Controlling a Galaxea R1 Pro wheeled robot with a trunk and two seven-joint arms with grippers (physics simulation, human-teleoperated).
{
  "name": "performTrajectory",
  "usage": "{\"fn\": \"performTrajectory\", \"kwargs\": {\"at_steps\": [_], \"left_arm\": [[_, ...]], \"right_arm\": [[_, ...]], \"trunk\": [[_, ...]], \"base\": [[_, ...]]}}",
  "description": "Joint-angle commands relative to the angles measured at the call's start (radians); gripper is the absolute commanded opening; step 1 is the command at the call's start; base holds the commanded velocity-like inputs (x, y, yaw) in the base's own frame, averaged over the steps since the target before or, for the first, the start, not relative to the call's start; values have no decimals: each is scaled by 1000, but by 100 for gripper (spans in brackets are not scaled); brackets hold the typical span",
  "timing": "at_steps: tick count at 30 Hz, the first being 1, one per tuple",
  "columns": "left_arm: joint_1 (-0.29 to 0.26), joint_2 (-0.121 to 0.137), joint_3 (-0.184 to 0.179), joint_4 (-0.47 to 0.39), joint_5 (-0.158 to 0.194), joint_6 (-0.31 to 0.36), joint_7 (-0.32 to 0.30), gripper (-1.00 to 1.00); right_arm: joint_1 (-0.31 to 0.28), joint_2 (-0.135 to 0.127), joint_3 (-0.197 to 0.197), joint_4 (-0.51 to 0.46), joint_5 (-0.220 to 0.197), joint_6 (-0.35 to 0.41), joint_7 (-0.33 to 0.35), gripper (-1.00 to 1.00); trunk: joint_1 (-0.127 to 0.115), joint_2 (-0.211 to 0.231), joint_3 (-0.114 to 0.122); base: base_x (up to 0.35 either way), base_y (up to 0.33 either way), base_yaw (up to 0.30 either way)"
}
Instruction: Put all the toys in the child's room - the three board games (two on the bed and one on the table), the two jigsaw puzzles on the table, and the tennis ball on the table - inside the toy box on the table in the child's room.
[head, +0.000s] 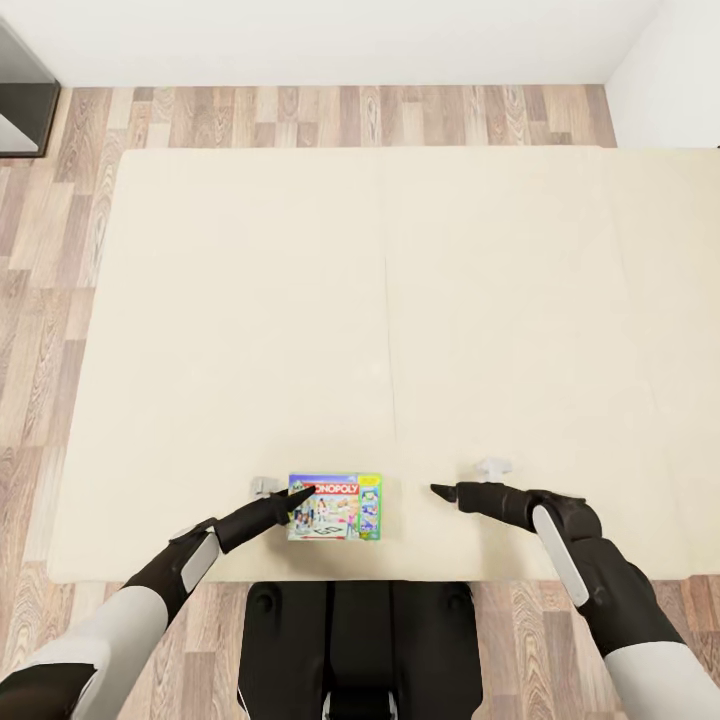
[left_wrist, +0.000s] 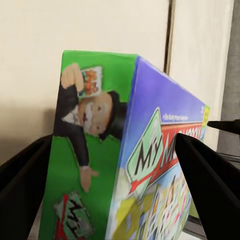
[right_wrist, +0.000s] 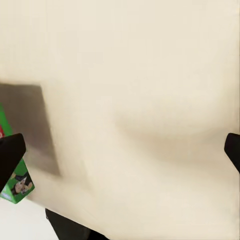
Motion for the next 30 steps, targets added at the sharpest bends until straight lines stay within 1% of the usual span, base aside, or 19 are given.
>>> {"fn": "performTrajectory", "kwargs": {"at_steps": [1,3,4,7,11,14,16,17,19,21,22,25,26,28,29,30], "left_arm": [[0,0,-2,1,3,2,-4,-100],[0,11,1,1,5,2,-6,-100],[0,11,1,1,5,2,-6,-100],[0,24,4,1,6,2,-8,-100],[0,29,9,0,7,3,-13,-100],[3,33,20,-3,7,5,-23,-100],[9,35,35,-18,8,10,-40,-100],[9,35,35,-18,8,10,-40,-100],[23,36,51,-46,8,25,-62,-100],[44,37,65,-91,8,55,-81,-100],[44,37,65,-91,8,55,-81,-100],[93,38,82,-195,7,124,-98,-100],[93,38,82,-195,7,124,-98,-100],[132,38,103,-278,7,184,-104,-100],[132,38,103,-278,7,184,-104,-100],[150,38,117,-321,7,218,-105,-100]], "right_arm": [[0,-1,1,-1,-1,4,1,100],[12,-13,-11,-32,-13,6,10,100],[12,-13,-11,-32,-13,6,10,100],[26,-24,-30,-63,-24,7,18,100],[32,-30,-39,-76,-28,7,21,100],[35,-35,-45,-84,-30,7,23,100],[37,-39,-49,-90,-32,7,25,100],[37,-39,-49,-90,-32,7,25,100],[38,-43,-52,-93,-33,7,26,100],[40,-46,-54,-96,-33,7,26,100],[40,-46,-54,-96,-33,7,26,100],[40,-48,-55,-98,-33,7,27,100],[40,-48,-55,-98,-33,7,27,100],[41,-48,-55,-99,-33,4,27,100],[41,-48,-55,-99,-33,4,27,100],[41,-47,-54,-99,-33,3,27,100]], "trunk": [[1,-1,-1],[1,-1,-1],[1,-1,-1],[1,-1,-1],[1,-1,-1],[1,-1,-1],[1,-1,-1],[1,-1,-1],[1,-1,-1],[1,-1,-1],[1,-1,-1],[1,-1,-1],[1,-1,-1],[1,-1,-1],[1,-1,-1],[1,-1,-1]], "base": [[0,0,0],[0,0,0],[0,0,0],[0,0,0],[0,0,0],[0,0,0],[0,0,0],[0,0,0],[0,0,0],[0,0,0],[0,0,0],[0,0,0],[0,0,0],[0,0,0],[0,0,0],[0,0,0]]}}
